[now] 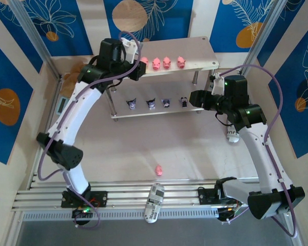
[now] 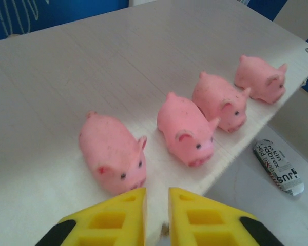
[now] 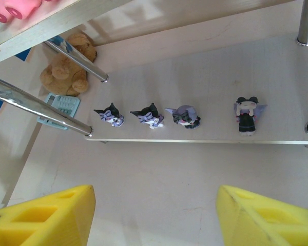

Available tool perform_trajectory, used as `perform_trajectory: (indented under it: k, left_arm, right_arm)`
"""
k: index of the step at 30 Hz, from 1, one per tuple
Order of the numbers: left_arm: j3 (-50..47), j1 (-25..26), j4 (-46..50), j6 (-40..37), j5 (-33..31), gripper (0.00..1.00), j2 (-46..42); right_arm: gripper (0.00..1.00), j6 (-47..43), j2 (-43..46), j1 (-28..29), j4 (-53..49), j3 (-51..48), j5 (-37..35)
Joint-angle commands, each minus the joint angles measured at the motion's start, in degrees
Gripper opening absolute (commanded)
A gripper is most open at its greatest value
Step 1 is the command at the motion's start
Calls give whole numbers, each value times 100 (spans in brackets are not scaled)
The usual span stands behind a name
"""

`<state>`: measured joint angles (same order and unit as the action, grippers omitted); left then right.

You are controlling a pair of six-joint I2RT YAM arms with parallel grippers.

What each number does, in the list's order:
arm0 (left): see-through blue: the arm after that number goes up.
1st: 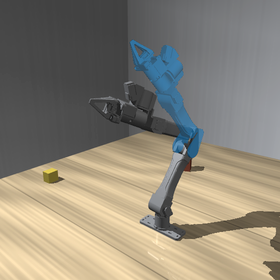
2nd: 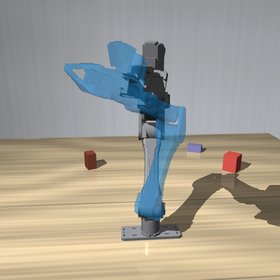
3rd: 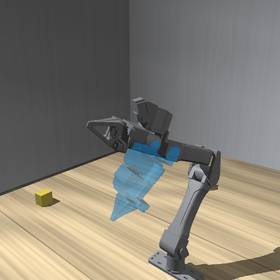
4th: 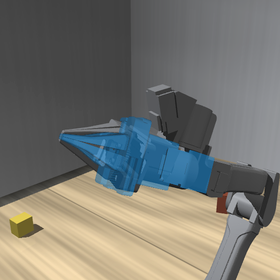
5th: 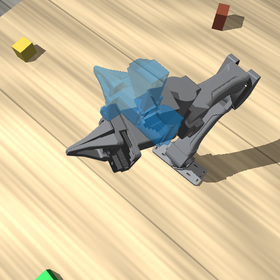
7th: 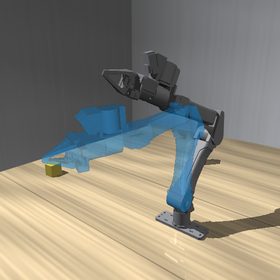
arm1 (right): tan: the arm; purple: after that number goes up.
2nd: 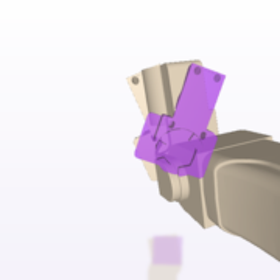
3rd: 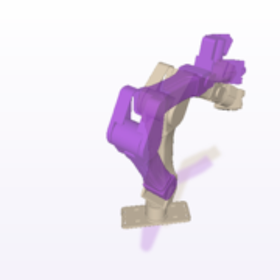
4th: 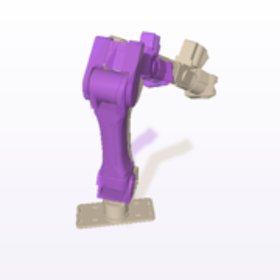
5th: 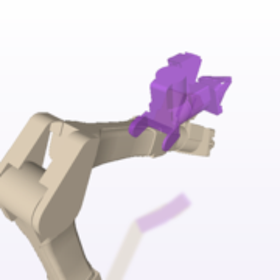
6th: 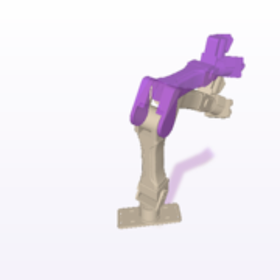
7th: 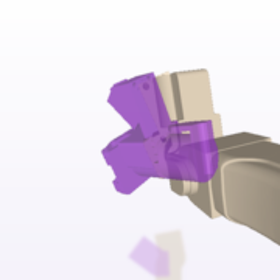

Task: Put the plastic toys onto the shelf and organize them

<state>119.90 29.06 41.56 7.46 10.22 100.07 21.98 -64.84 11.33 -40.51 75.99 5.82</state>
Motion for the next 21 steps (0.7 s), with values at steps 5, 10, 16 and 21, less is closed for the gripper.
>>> perform_trajectory:
  k: [5,10,16,21]
  left_arm:
    - [-969,146,-276,-161,-399,20,-1500]
    - [-3305,686,-728,-86,-1340,19,-2878]
    - [-5790,1977,-882,435,-3016,18,-4233]
    - [-6975,2252,-1032,996,-3226,18,-5079]
  right_arm:
    - [65,-89,207,100,-531,159,-2]
    - [66,-6,534,913,-1287,-169,-604]
    - [70,1317,1335,2488,-1782,-1354,-1122]
    - [70,2755,1297,4338,-1524,-2310,-1824]
